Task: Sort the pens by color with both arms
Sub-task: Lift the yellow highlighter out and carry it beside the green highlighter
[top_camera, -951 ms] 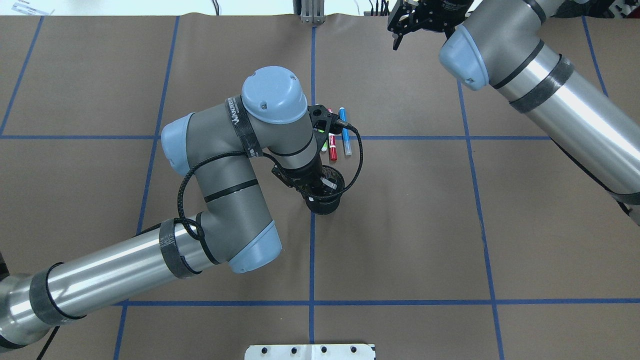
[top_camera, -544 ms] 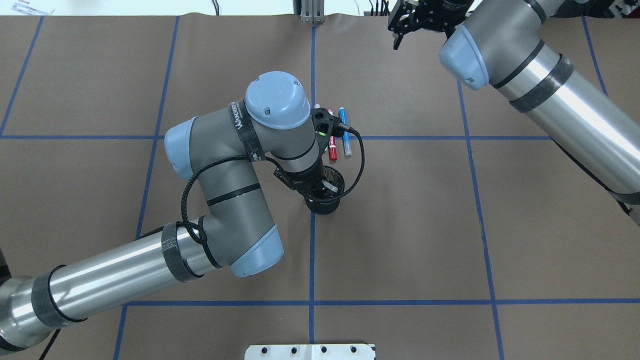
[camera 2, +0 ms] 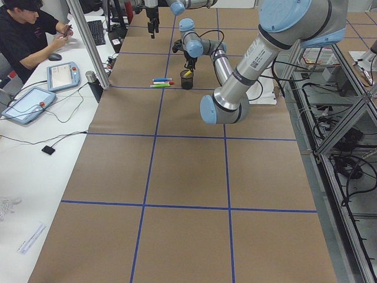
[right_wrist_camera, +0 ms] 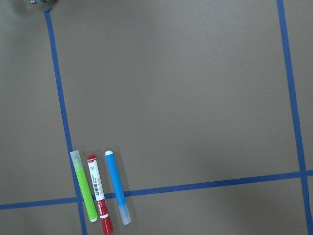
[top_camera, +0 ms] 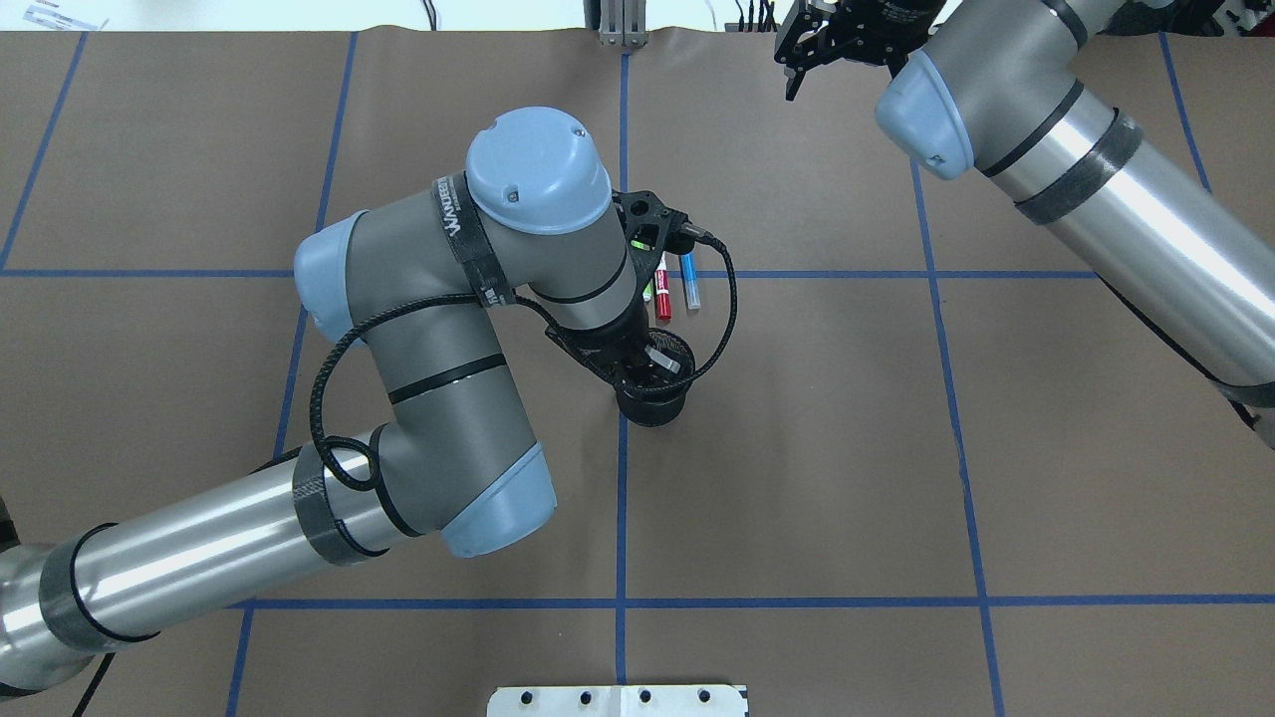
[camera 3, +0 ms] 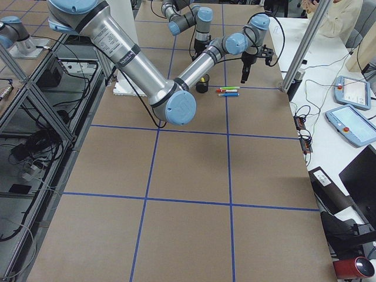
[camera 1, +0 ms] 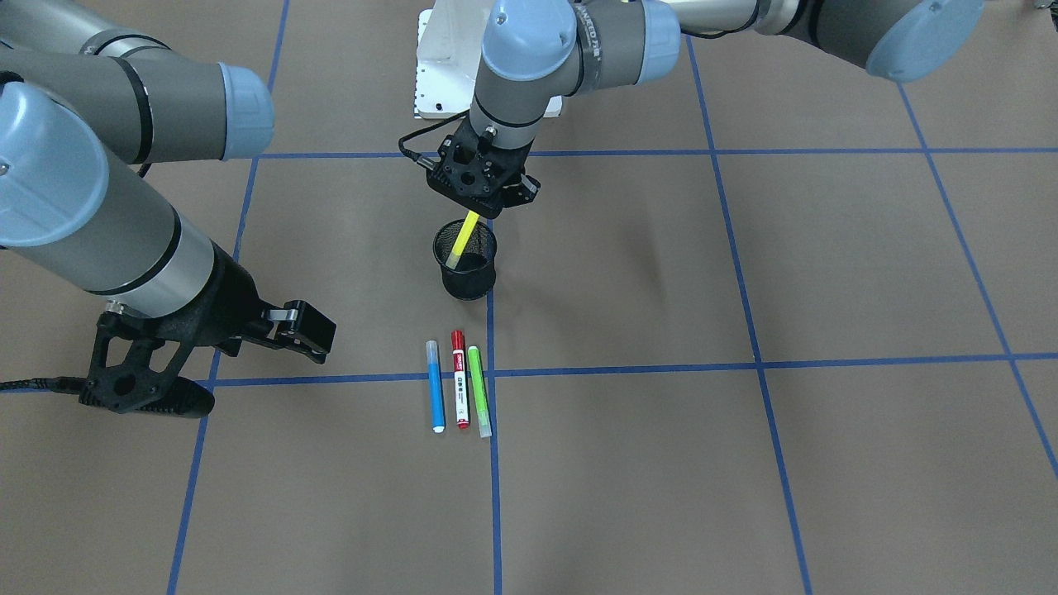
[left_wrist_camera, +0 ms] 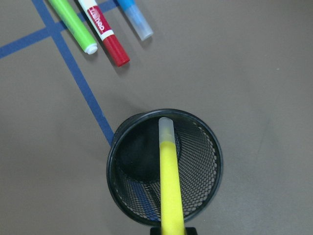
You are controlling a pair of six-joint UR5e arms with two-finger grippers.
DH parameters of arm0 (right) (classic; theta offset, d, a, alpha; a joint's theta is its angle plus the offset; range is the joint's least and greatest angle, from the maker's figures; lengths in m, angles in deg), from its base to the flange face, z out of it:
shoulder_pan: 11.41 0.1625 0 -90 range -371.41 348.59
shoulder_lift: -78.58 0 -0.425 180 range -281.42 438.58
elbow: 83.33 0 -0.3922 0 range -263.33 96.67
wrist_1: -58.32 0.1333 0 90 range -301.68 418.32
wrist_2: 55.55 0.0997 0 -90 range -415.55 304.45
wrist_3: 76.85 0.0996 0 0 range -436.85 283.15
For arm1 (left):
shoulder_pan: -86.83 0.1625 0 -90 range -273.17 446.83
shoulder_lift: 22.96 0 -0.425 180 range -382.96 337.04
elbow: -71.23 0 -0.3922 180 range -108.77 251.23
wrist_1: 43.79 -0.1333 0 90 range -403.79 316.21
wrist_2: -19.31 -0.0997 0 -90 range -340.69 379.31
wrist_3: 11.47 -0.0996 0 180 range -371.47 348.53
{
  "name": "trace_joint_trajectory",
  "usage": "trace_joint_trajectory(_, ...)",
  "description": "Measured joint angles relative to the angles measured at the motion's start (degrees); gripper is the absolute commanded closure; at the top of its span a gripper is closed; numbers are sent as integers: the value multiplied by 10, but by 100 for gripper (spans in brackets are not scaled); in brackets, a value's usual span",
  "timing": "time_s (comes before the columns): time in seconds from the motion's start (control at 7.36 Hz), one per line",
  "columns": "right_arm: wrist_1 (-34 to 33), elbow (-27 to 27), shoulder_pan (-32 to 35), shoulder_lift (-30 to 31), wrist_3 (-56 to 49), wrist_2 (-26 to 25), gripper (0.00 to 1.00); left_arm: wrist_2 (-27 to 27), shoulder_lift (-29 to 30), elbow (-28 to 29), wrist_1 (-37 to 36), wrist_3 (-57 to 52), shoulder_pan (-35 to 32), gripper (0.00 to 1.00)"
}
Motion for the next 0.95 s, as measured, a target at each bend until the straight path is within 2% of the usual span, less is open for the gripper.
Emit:
trace_joint_trajectory(0.27,1,-1,0,2,0,0,3,7,-2,-52,-48,-9,-26,83)
trace_joint_trajectory(0.54,3,-1,-1,5,0,-1,3,5,-5,-70,-63,7,-67,83)
trace_joint_trajectory(0.82,5,1,-2,8,-4,-2,3,-18,-5,-48,-39,64,-94,83)
trace_joint_trajectory(0.95,5,3,-2,8,-8,-2,3,-37,-6,-15,2,111,-98,83)
